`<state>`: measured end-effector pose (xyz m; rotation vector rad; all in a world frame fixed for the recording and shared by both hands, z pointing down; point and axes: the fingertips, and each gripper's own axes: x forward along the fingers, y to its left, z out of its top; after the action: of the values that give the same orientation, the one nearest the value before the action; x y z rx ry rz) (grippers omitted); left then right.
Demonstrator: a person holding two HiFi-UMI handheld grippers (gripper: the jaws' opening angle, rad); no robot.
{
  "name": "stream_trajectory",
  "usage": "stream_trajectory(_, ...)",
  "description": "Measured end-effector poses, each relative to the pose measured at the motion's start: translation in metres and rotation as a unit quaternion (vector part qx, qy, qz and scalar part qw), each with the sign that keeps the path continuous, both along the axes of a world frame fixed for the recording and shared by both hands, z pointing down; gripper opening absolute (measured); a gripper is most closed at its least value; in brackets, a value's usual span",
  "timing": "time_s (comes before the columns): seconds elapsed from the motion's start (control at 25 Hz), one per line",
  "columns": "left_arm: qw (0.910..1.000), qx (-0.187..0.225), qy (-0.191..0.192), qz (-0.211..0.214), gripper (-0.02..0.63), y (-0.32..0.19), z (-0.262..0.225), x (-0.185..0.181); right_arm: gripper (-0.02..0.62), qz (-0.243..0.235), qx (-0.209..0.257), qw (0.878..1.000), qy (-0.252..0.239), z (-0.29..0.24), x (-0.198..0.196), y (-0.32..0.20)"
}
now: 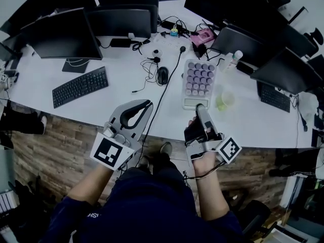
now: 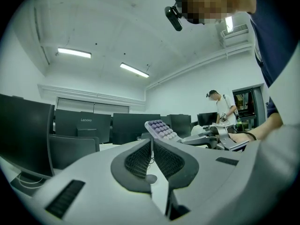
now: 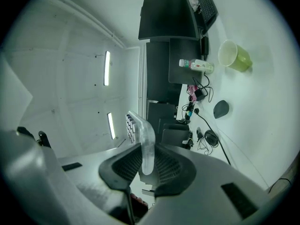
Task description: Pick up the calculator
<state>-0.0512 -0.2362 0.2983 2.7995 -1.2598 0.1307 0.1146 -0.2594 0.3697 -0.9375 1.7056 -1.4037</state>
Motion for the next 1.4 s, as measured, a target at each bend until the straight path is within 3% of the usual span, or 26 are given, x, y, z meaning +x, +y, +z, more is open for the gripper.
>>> stream_trajectory(0.72, 0.9996, 0.028, 0.003, 0.006, 0.041, 0.002, -0.017, 0.000, 0.083, -0.007, 0.032, 0.999, -0.003, -0.032, -0.006, 0.002)
stream_trajectory(1.4, 0.9998, 0.020, 0.003, 0.002, 0.041, 0.001, -0.013, -0.001, 0.083, -0.012, 0.032, 0.999, -0.006, -0.030, -0.010, 0.000)
